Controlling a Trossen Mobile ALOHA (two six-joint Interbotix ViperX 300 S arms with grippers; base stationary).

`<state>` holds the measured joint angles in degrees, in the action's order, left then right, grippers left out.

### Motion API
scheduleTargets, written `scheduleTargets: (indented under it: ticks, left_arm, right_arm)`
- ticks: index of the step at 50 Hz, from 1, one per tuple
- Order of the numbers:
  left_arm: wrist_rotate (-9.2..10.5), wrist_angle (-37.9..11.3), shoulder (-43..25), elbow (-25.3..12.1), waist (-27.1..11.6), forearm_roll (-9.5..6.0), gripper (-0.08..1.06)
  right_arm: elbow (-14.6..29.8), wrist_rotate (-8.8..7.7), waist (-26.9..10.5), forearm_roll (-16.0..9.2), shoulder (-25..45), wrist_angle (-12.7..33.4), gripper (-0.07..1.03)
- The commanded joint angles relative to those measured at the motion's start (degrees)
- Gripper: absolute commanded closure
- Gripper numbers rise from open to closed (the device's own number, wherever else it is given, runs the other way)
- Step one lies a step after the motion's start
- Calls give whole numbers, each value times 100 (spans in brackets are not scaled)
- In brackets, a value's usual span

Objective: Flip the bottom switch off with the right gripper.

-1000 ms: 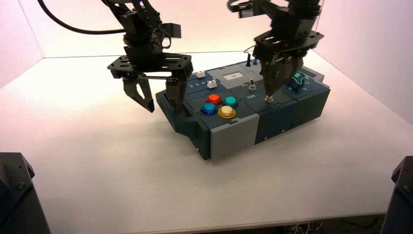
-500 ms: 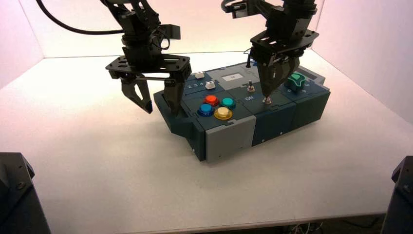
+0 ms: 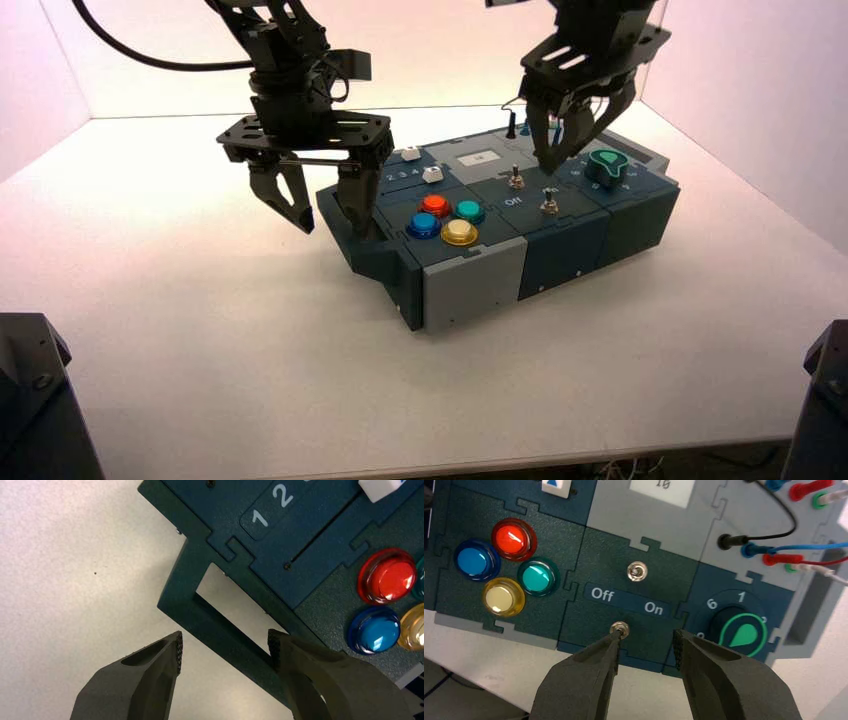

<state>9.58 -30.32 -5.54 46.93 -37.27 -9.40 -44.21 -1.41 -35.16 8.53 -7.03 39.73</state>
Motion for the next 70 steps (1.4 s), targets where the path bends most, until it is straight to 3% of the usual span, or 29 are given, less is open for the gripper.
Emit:
scheduleTargets:
  ticks: [1,10,35,47,62,70]
  left_arm:
    - [-9,0,255,0,-44,26,10]
    - [35,-35,369,53,-44,18,5]
    - [9,-237,1081,62,-44,44,5]
    - [-35,-615,1978,-44,-18,158,5]
    - [-413,-1301,2716,-519,264,158,5]
    - [-624,-1266,2848,-580,545,158,5]
  right_arm:
    - [88,35,0,44,-132,-26,40]
    - [88,62,0,44,-114,-18,40]
    - [79,70,18,44,-246,9,40]
    - [0,88,466,44,-835,-79,40]
    - [-264,176,729,26,-1600,-141,40]
    - [-369,299,870,18,-1986,-123,40]
